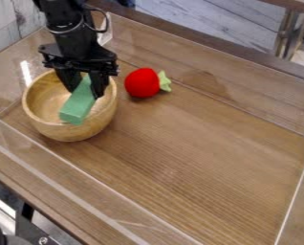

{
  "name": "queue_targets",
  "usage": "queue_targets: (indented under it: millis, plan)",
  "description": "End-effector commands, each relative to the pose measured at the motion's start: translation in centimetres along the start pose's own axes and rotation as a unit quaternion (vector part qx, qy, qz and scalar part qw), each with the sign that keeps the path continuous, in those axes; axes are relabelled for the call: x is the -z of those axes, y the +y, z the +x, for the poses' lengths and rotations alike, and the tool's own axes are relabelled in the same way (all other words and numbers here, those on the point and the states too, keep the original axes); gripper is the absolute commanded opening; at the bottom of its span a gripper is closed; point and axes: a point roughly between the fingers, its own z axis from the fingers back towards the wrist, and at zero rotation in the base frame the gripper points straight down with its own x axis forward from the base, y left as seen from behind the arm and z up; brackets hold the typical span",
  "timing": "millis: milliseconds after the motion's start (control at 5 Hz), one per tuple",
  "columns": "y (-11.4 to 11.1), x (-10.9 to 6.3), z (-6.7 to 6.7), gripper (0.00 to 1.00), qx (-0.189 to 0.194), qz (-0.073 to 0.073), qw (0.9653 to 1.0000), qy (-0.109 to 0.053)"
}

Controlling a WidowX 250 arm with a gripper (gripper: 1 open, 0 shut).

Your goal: Put the green stick in the brown bowl

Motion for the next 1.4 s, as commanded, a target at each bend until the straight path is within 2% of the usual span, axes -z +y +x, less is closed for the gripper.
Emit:
queue_targets:
  millis: [0,400,600,800,1200]
  plan:
    - [0.5,-0.1,0.8,0.0,-0.025,0.011,0.9995,-0.015]
    - [1.5,2.2,1.1,0.0,-0.005,0.008,0.9999,-0.014]
    - [1.3,1.0,1.9,1.0,-0.018,0.008,0.9997,-0.017]
    - [0.9,-0.6,2.9,1.0,-0.03,0.006,0.9992,-0.025]
    - [-1.3,-1.2,2.5,1.0,-0.086,0.009,0.9952,-0.046]
